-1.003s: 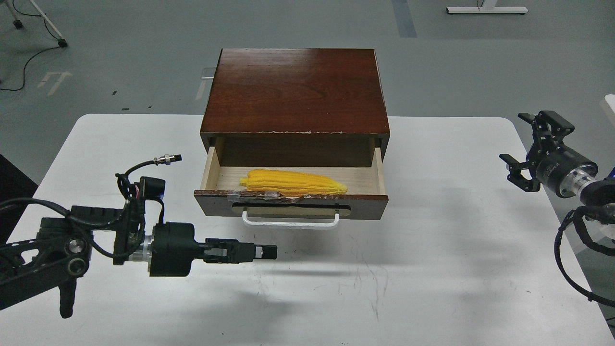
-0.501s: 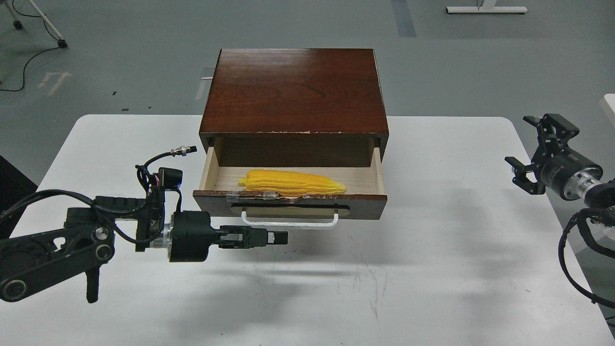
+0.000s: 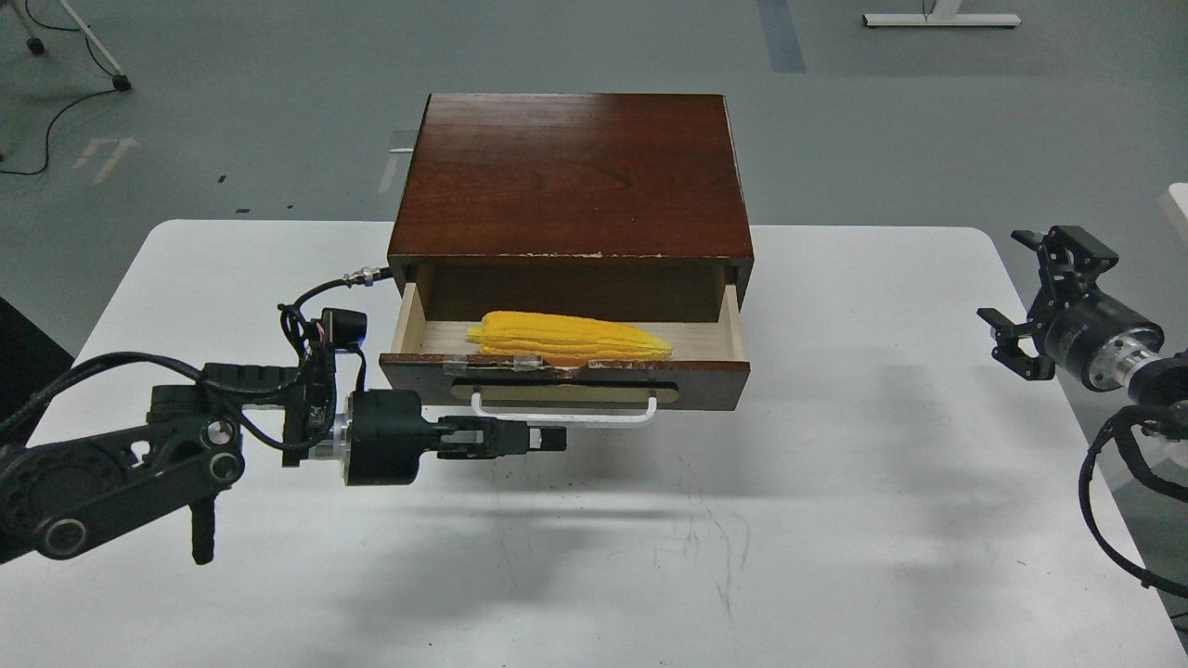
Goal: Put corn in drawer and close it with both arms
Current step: 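Push the drawer front away from the robot with the left gripper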
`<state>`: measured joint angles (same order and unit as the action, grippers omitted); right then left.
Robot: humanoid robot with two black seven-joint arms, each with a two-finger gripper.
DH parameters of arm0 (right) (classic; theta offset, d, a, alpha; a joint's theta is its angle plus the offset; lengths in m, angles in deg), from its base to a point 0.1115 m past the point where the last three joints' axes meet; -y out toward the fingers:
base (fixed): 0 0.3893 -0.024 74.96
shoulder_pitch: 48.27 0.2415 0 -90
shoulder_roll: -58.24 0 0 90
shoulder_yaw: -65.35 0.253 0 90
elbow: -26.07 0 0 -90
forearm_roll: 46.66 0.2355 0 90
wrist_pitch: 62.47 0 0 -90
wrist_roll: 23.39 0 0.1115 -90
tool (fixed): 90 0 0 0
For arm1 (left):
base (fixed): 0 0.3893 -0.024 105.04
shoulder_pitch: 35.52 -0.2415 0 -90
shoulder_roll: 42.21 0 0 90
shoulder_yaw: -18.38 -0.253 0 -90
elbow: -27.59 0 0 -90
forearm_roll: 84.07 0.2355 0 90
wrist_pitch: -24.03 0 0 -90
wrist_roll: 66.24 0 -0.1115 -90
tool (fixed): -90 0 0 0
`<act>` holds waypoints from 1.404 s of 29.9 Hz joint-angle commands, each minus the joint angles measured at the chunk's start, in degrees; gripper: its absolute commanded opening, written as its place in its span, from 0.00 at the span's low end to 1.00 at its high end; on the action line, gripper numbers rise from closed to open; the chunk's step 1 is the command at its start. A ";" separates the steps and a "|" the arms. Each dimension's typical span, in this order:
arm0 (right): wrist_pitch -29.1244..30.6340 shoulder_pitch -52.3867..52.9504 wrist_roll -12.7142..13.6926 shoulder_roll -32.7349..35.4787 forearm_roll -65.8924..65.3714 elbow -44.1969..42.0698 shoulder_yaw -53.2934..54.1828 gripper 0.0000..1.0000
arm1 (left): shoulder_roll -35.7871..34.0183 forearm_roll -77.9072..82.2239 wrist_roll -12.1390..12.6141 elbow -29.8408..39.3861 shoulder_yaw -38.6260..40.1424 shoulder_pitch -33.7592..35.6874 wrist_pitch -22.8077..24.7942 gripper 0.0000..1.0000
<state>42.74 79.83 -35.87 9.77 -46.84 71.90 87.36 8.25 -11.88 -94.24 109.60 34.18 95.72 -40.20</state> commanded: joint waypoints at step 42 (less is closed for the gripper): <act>0.00 -0.22 -0.09 0.05 0.00 -1.00 -0.04 1.00 | 15.36 -0.20 0.00 -20.05 0.28 6.83 -0.46 0.00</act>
<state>42.74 79.60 -35.97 9.88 -46.84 70.90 87.32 22.17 -12.04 -94.24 90.72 34.51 102.12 -40.61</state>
